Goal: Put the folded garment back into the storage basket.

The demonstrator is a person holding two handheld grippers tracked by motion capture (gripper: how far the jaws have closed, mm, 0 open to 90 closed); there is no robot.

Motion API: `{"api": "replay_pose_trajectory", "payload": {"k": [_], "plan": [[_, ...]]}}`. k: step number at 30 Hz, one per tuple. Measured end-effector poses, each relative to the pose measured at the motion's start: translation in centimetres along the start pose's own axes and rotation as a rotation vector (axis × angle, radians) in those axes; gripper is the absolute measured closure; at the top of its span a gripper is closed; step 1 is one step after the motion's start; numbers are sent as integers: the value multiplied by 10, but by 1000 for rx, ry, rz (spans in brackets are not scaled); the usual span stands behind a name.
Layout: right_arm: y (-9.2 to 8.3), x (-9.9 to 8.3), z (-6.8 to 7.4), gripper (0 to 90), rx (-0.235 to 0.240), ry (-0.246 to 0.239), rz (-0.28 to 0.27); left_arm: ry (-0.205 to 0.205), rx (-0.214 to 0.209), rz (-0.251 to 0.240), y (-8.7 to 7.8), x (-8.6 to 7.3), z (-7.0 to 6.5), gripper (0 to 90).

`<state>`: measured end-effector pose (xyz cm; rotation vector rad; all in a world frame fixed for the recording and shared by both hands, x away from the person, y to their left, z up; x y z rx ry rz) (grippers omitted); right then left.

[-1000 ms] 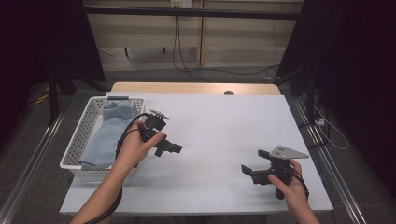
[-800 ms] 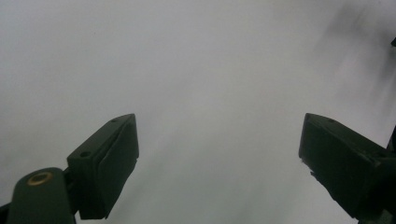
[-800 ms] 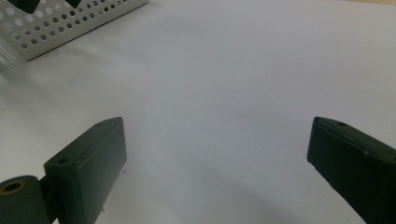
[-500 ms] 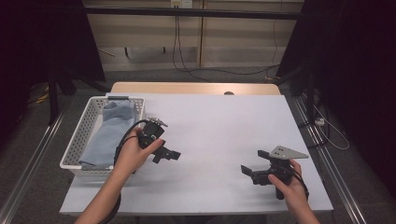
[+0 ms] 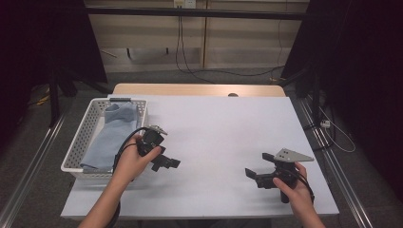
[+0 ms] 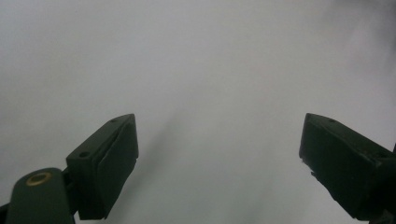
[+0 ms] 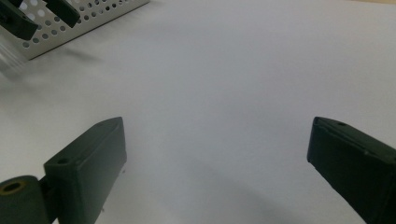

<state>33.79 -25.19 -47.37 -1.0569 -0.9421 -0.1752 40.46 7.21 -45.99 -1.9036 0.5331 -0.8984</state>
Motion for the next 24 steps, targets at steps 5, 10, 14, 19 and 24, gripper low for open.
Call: {"api": "replay_pose_trajectory", "payload": {"k": [5,10,14,19,24], "plan": [[0,0,0,44,1,0,0,-5,-5,-8,2,-4,1,121],[0,0,0,44,1,0,1,-9,-15,-20,3,-8,-1,121],[0,0,0,44,-1,-1,2,-2,-16,-12,5,-11,-1,121],[0,0,1,44,1,-2,1,0,-20,-17,8,-15,-3,121],[0,0,1,44,1,-2,2,-8,-30,-22,11,-18,-5,121]]}}
Point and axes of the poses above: each handheld gripper's, and its own axes: y roughly forward along the jaws, x roughly out of its top, z roughly to its left, the point moved 7 cm from there along y, roughly forward along the jaws, and after that the axes turned 12 degrees about z, right-handed, at the moved point
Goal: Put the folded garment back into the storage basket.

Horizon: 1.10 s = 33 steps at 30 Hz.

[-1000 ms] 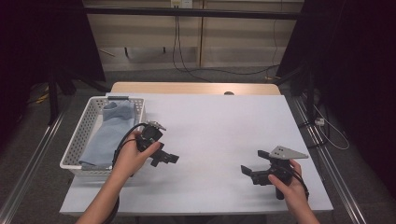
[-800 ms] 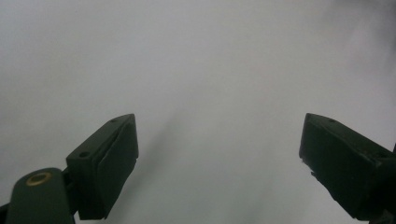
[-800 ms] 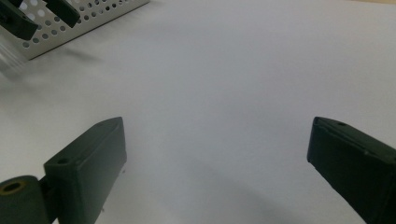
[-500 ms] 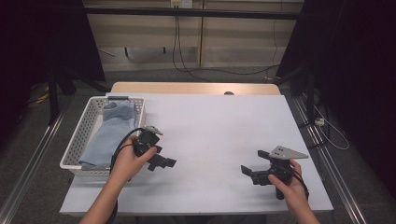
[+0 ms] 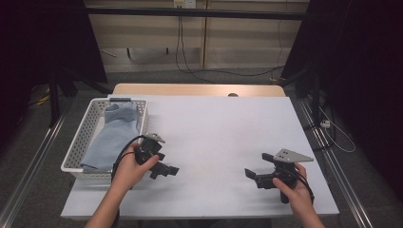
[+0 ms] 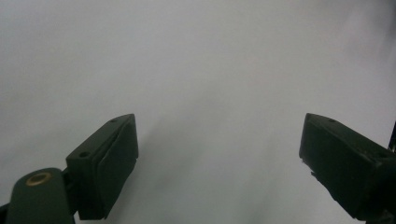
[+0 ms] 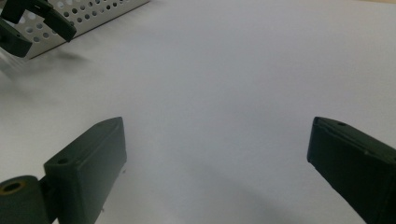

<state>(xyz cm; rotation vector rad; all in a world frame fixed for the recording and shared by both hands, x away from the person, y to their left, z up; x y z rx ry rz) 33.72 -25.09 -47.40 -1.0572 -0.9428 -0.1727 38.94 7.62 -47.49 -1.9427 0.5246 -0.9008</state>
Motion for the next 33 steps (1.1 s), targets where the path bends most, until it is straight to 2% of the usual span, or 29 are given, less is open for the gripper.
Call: {"api": "replay_pose_trajectory", "payload": {"k": [17,33], "plan": [[1,-1,0,44,6,3,3,15,-10,14,6,-10,-3,119],[1,-3,0,44,16,5,6,14,-24,2,7,-15,-5,118]]}}
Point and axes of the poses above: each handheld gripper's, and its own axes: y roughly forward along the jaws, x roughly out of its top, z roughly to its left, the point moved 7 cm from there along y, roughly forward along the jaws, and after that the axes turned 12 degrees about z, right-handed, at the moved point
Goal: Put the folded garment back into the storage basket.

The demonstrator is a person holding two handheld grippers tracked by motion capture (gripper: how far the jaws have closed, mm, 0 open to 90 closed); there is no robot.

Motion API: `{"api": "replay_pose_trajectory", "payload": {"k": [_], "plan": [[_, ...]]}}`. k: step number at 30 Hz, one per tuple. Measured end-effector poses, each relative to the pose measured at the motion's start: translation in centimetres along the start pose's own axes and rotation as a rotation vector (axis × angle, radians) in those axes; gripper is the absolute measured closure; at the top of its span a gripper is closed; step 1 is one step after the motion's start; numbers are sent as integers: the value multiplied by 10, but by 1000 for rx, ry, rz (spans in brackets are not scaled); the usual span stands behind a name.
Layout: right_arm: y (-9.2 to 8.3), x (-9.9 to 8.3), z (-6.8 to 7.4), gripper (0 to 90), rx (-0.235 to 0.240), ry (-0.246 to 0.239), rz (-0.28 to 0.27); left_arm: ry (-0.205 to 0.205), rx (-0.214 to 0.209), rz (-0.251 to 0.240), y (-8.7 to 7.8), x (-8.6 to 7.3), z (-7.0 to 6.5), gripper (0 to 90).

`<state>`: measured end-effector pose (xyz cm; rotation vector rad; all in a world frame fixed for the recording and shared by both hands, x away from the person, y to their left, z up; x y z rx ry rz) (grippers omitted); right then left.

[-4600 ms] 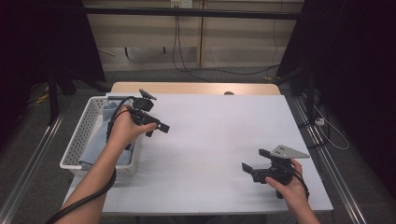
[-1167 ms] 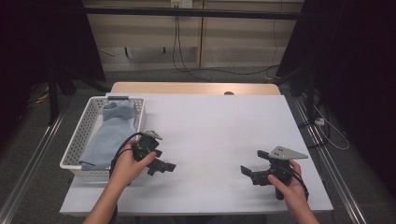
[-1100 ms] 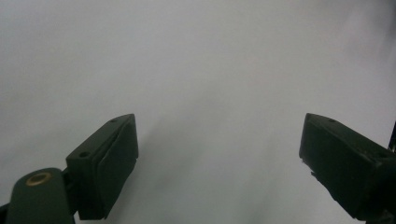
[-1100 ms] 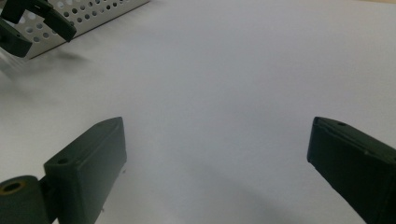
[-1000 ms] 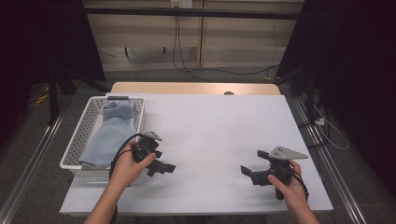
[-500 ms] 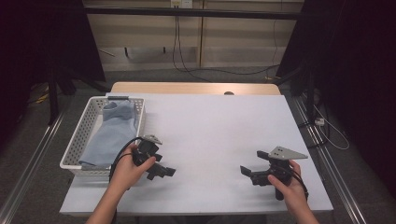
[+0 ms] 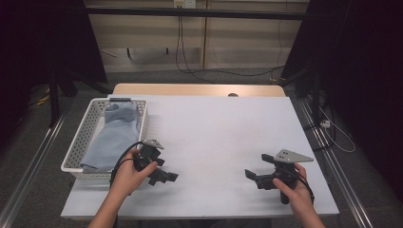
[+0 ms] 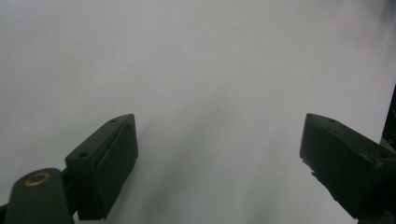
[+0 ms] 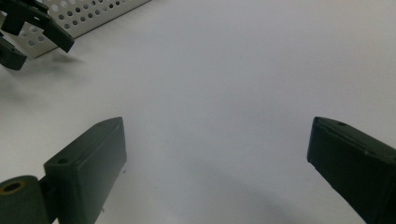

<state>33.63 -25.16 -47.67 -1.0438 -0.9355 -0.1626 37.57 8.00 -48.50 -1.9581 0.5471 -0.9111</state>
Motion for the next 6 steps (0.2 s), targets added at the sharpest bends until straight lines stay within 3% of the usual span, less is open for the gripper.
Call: {"api": "replay_pose_trajectory", "payload": {"k": [6], "plan": [[-1,0,-1,44,6,8,-5,1,0,-6,0,0,0,117]]}}
Point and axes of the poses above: each handheld gripper's, and its own axes: y roughly forward along the jaws, x roughly out of its top, z roughly to its left, the point moved 7 cm from there along y, roughly forward along the jaws, and after that the axes turned 12 degrees about z, right-handed, at the moved point
